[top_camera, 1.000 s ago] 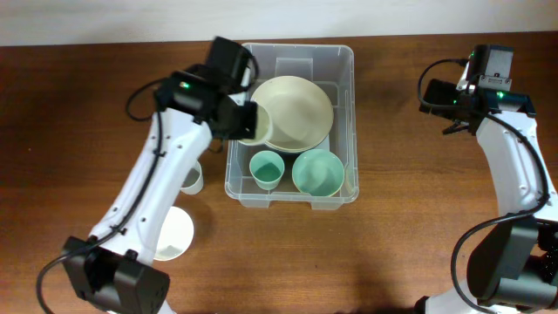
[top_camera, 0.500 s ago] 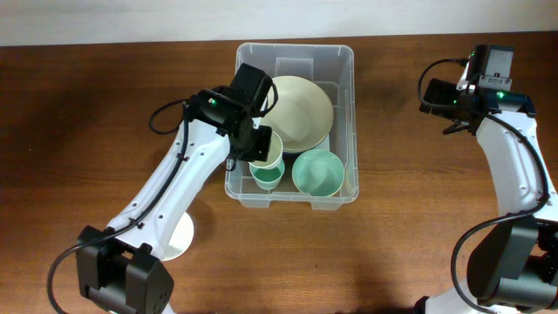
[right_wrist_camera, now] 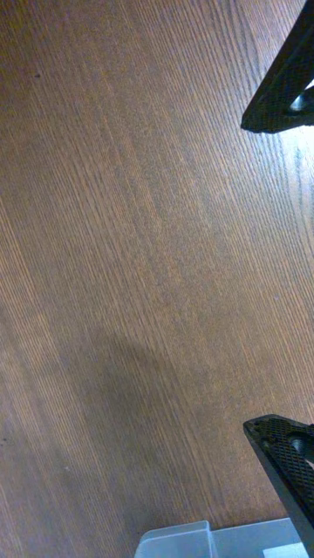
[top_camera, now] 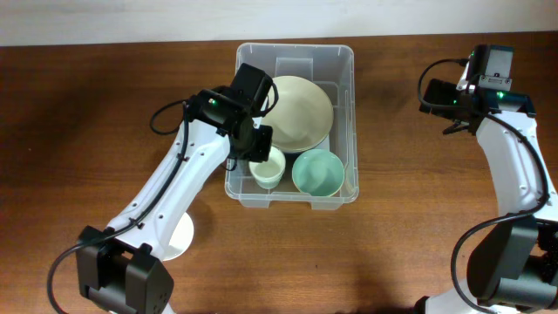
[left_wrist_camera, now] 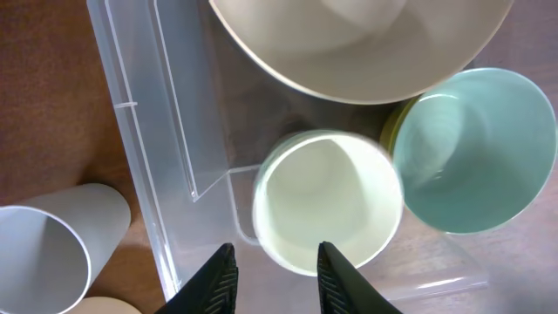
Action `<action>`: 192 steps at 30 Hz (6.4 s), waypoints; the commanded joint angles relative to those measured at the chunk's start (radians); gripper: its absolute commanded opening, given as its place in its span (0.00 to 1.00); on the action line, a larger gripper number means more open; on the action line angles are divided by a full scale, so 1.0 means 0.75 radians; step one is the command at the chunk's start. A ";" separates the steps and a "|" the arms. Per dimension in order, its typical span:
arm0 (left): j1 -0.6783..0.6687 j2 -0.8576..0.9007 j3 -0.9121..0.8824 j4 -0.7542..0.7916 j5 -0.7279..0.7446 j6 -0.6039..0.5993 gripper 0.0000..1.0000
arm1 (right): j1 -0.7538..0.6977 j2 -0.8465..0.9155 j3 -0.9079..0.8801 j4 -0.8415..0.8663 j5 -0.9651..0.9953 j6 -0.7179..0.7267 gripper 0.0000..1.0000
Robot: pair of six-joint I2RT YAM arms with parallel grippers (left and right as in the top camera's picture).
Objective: Pack container
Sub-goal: 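Release the cream cup and withdraw the left gripper left, then lower the left gripper onto the grey cup rim and grasp it, then lift the grey cup and drop it into the cream cup, then release the grey cup and withdraw the left gripper left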
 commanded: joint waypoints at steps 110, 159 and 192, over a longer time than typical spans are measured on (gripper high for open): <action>0.215 -0.382 -0.073 0.243 0.128 0.007 0.01 | -0.004 -0.033 0.015 0.003 0.012 0.011 0.99; 0.002 -0.125 -0.073 0.011 -0.007 0.006 0.01 | -0.004 -0.033 0.015 0.003 0.012 0.011 0.99; 0.470 -0.214 -0.073 -0.313 -0.046 -0.086 0.72 | -0.004 -0.033 0.015 0.003 0.012 0.011 0.99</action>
